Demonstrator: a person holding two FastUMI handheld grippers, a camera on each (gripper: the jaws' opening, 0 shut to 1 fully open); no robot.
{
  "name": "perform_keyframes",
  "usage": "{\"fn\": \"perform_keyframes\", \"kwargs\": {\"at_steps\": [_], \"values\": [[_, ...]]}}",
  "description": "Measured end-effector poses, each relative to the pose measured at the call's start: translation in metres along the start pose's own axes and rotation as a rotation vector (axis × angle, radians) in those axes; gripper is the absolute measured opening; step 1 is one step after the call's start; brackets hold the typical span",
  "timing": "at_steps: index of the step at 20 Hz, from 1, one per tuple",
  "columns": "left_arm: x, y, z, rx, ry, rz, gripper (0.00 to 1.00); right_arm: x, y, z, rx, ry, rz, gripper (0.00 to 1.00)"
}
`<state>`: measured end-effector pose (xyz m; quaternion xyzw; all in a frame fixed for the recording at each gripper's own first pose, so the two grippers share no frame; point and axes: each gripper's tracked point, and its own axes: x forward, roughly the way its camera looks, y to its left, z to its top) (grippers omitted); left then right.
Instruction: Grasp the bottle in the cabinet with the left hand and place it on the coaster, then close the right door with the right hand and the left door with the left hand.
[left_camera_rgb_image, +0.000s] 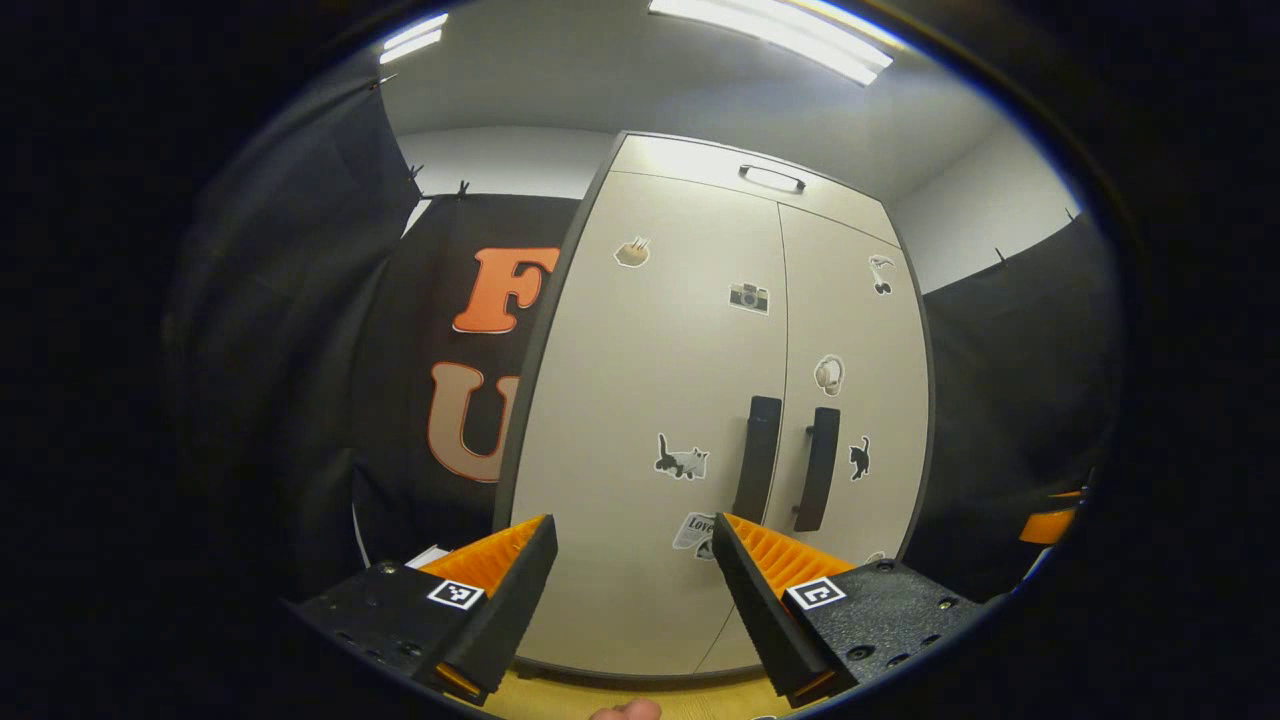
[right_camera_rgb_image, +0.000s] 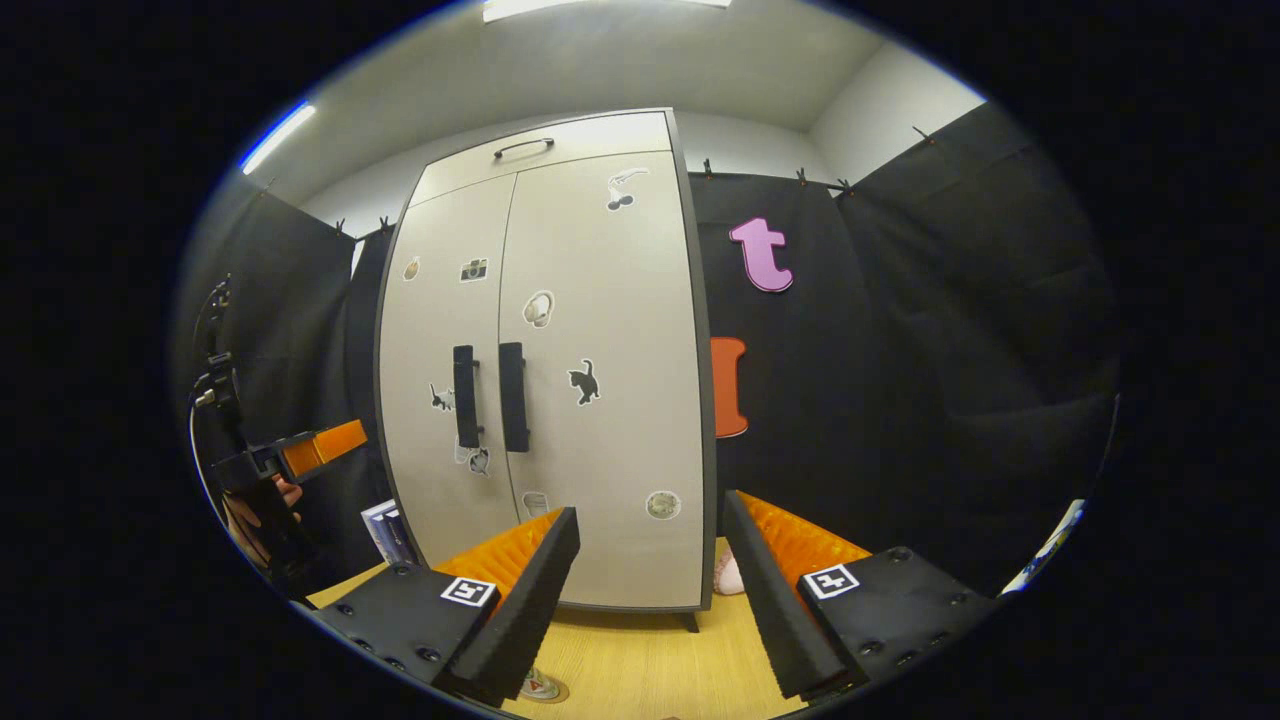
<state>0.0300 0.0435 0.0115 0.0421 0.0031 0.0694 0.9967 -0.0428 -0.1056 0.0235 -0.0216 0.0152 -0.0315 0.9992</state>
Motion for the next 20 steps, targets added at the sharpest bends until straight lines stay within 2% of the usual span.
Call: {"fn": "perform_keyframes", "kwargs": {"at_steps": [4,8,9,10,15,16,17,20], "values": [[-0.033,0.016,-0.005,0.031,-0.001,0.022,0.95,0.004,0.011,-0.013,0.036,0.007,0.025,0.95],[-0.06,0.021,-0.018,0.046,0.006,0.034,0.95,0.01,0.005,-0.026,0.023,0.031,0.001,0.96],[-0.064,0.021,-0.02,0.042,0.008,0.036,0.98,0.01,0.006,-0.028,0.022,0.033,0.005,0.96],[-0.068,0.022,-0.022,0.035,0.01,0.038,0.95,0.009,0.006,-0.028,0.02,0.031,0.007,0.95],[-0.069,0.021,-0.013,0.029,-0.023,0.046,0.95,0.005,0.007,-0.021,0.035,-0.006,0.011,0.95],[-0.068,0.019,-0.012,0.032,-0.026,0.043,0.98,0.004,0.006,-0.02,0.04,-0.01,0.011,0.95],[-0.067,0.016,-0.011,0.03,-0.03,0.034,0.95,0.003,0.005,-0.021,0.042,-0.01,0.008,0.95],[-0.065,0.005,-0.01,0.018,-0.034,0.008,0.94,0.0,0.0,-0.02,0.048,-0.013,-0.005,0.96]]}}
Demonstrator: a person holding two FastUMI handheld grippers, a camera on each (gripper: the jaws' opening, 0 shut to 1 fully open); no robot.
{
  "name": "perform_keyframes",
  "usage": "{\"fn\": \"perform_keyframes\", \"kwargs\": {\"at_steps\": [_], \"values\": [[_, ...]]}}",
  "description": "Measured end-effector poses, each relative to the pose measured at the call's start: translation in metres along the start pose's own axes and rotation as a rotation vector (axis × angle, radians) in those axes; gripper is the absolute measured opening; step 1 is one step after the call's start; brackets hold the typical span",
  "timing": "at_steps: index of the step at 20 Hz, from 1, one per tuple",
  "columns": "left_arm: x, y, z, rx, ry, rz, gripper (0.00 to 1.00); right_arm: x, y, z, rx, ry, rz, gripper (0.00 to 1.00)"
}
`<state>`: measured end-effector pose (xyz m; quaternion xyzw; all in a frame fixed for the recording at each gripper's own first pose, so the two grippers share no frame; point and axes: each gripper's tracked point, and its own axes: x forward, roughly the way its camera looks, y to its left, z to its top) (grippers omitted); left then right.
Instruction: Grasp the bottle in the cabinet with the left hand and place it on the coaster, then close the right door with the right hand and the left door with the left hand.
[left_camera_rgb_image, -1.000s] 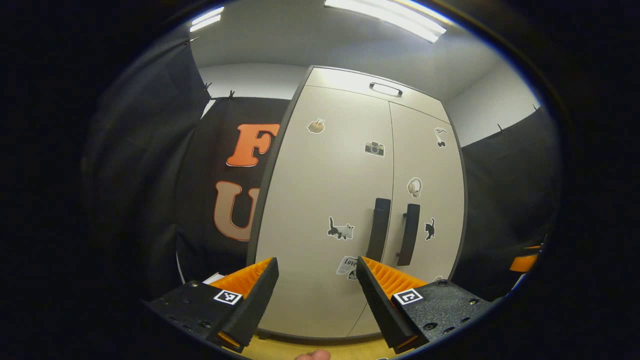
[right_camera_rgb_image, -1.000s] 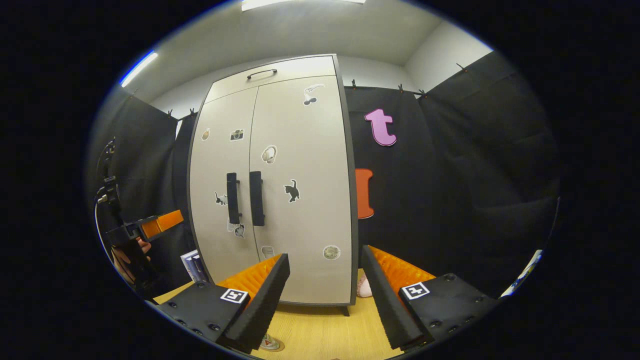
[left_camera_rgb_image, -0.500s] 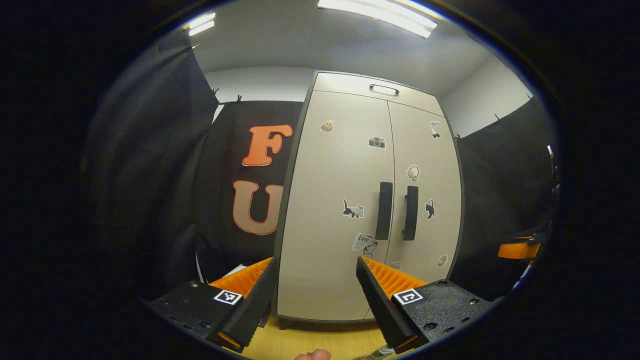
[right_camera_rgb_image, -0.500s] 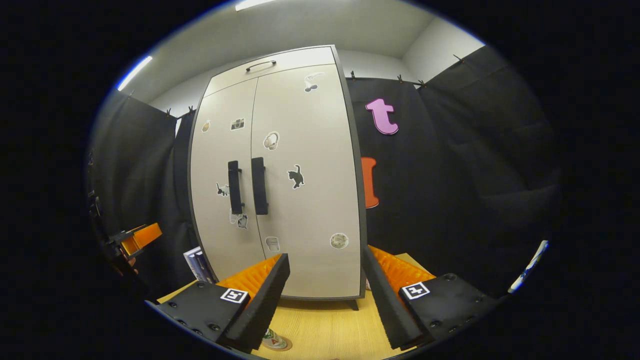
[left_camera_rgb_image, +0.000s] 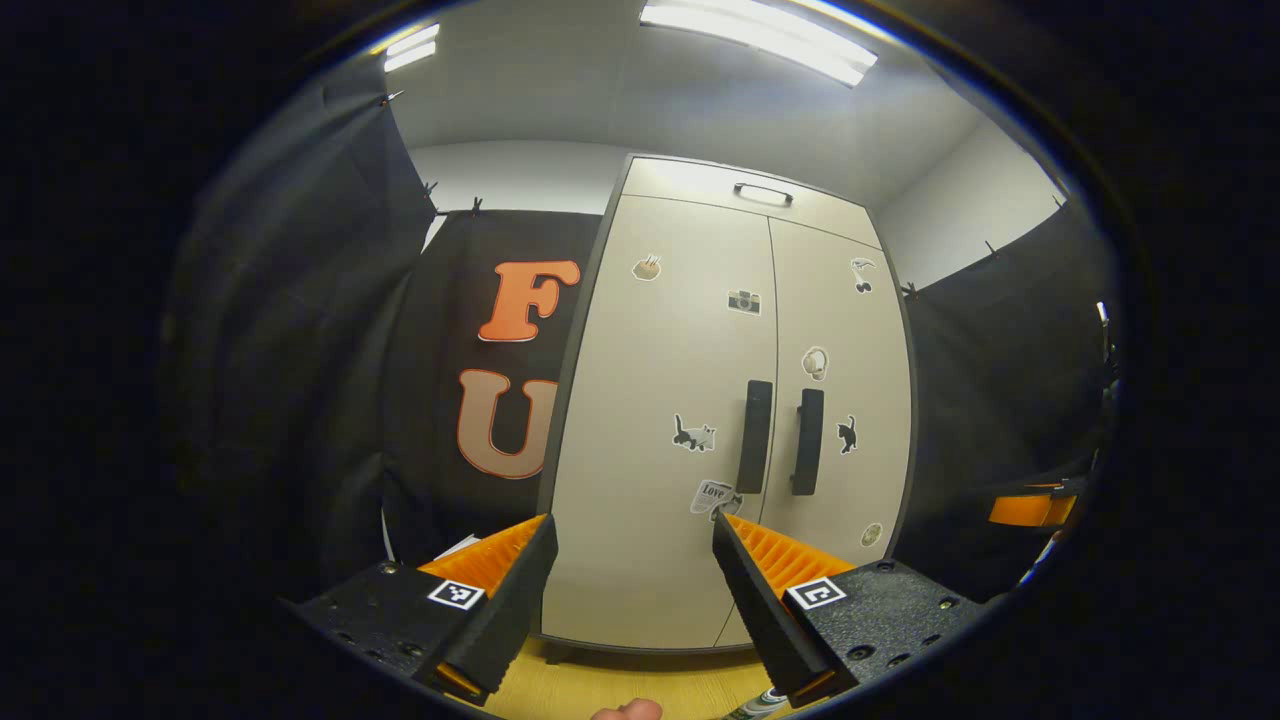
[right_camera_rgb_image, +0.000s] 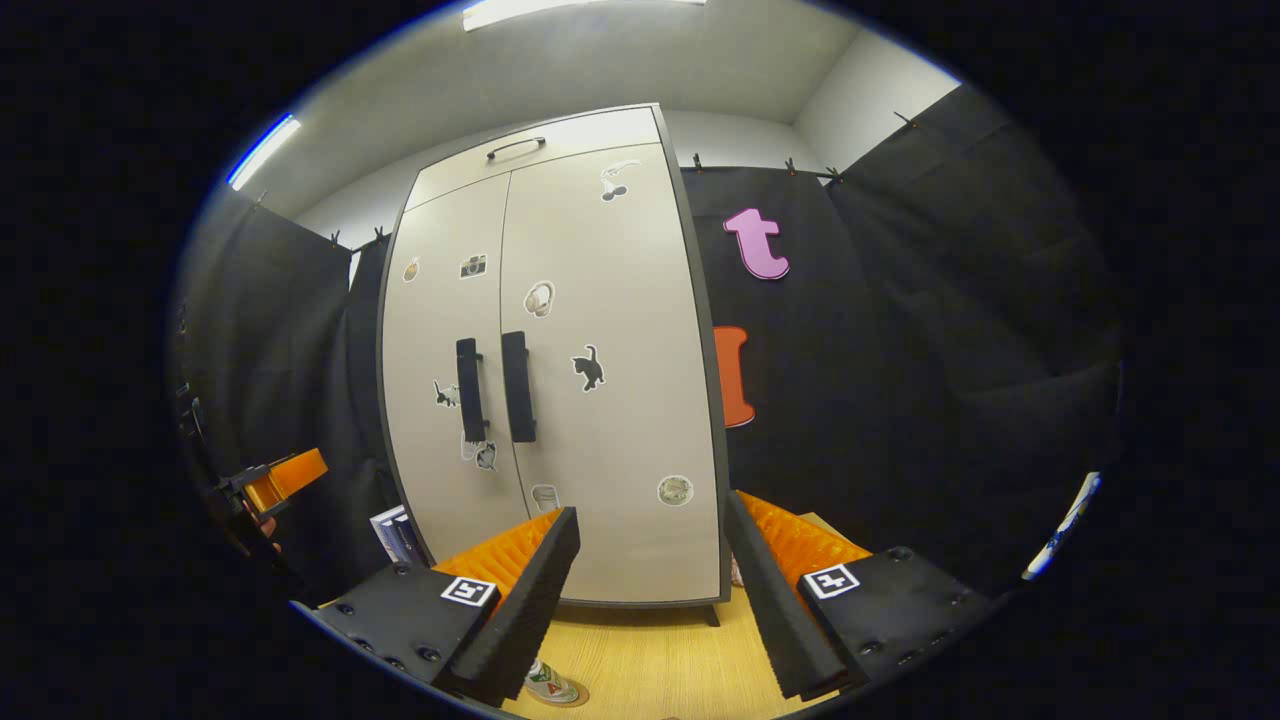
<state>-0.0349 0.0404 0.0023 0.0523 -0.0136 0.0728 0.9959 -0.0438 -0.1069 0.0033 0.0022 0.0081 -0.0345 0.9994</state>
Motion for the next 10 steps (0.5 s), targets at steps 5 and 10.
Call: {"fn": "perform_keyframes", "kwargs": {"at_steps": [5,10], "values": [[0.004,-0.012,-0.002,-0.011,0.006,-0.027,0.94,-0.005,-0.009,0.001,-0.005,0.001,-0.021,0.96],[0.004,-0.014,-0.004,-0.014,0.011,-0.03,0.95,-0.009,-0.013,0.002,0.001,-0.007,-0.028,0.95]]}}
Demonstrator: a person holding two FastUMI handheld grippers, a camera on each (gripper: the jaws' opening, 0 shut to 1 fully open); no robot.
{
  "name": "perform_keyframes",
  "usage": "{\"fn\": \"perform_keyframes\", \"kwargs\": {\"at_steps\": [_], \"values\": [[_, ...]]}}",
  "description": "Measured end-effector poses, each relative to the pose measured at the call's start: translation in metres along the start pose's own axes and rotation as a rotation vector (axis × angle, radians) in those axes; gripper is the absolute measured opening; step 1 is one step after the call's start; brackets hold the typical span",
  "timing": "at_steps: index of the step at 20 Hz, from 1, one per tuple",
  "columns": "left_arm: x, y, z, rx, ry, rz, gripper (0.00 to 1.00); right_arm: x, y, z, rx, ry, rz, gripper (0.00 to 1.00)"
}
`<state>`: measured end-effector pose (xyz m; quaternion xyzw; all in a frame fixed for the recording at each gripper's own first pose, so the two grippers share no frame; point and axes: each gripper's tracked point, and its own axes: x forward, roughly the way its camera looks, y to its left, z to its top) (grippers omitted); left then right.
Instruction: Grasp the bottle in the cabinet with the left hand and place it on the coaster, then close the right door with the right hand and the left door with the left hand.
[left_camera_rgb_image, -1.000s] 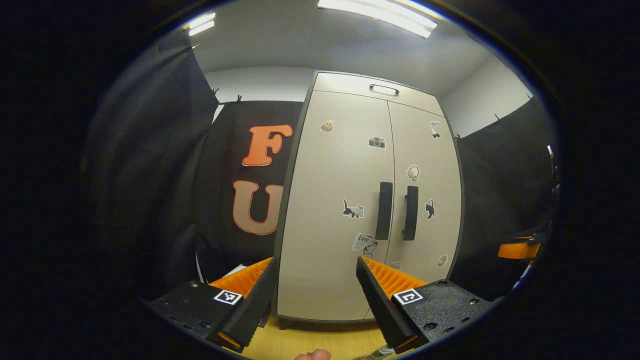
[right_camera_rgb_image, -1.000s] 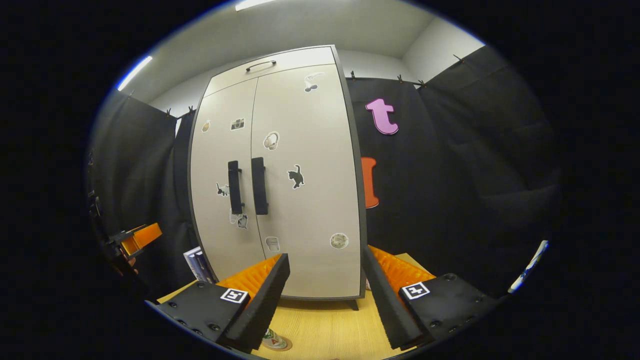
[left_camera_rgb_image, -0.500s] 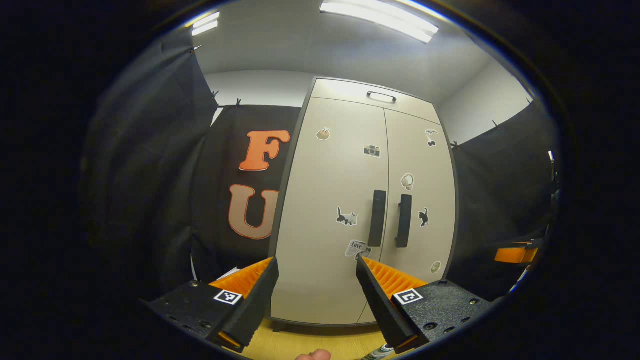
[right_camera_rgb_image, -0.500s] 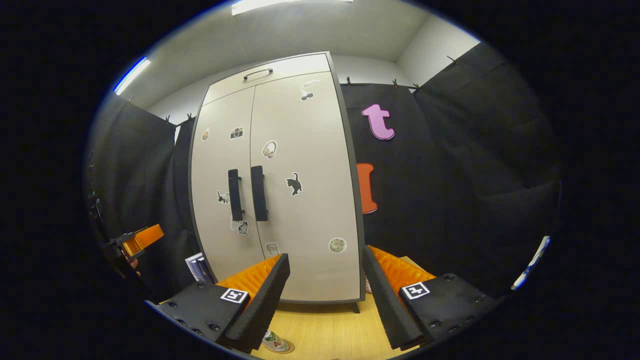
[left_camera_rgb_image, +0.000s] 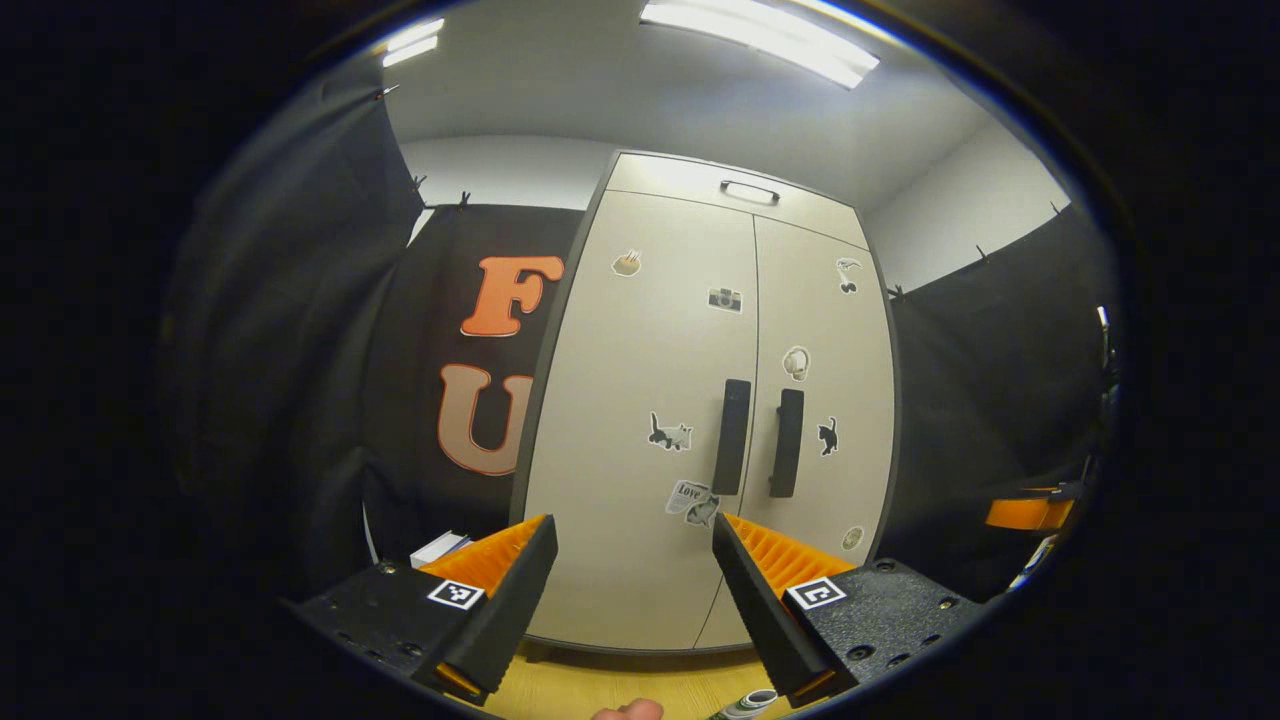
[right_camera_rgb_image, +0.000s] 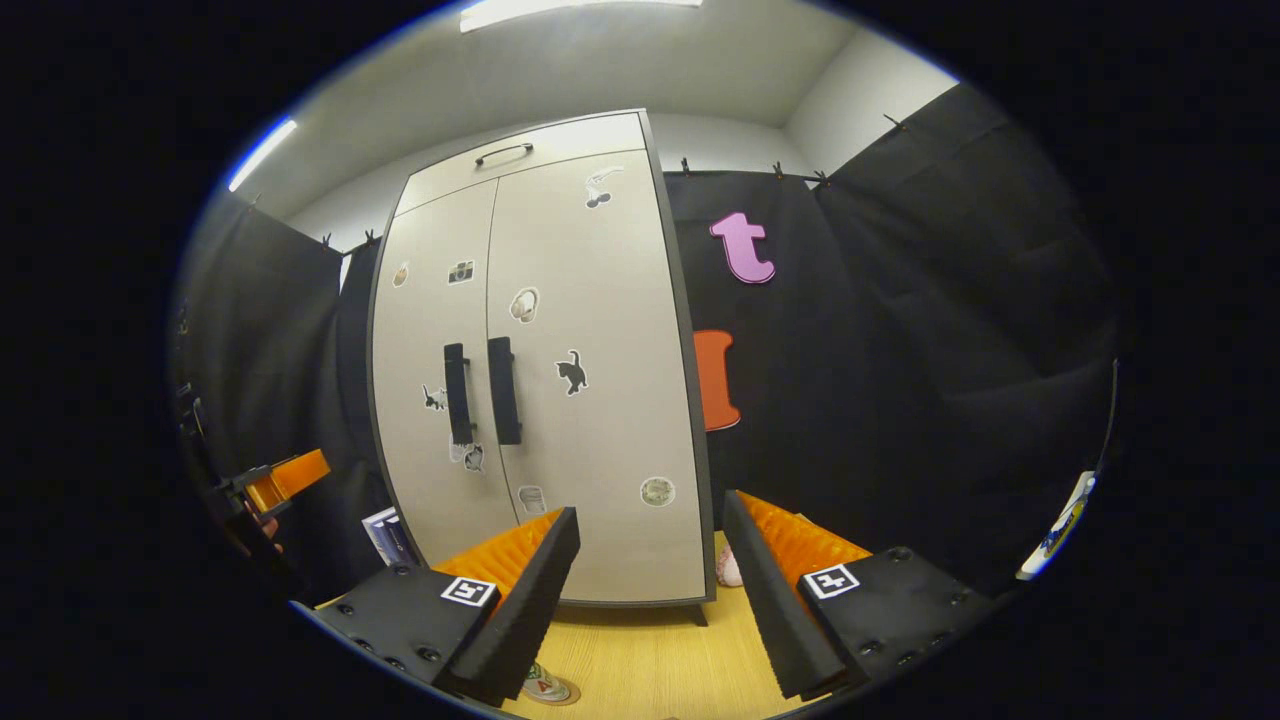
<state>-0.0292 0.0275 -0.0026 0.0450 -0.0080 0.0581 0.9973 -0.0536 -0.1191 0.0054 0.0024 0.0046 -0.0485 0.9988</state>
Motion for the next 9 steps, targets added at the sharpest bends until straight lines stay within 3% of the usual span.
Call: {"fn": "perform_keyframes", "kwargs": {"at_steps": [5,9], "values": [[-0.0019,-0.0009,-0.0029,-0.005,0.011,0.0,0.98,-0.0007,0.0027,-0.0017,0.008,0.002,0.008,0.95],[-0.0046,0.0,-0.0036,-0.01,0.013,0.003,0.94,-0.0023,0.0028,-0.0016,0.008,0.001,0.007,0.95]]}}
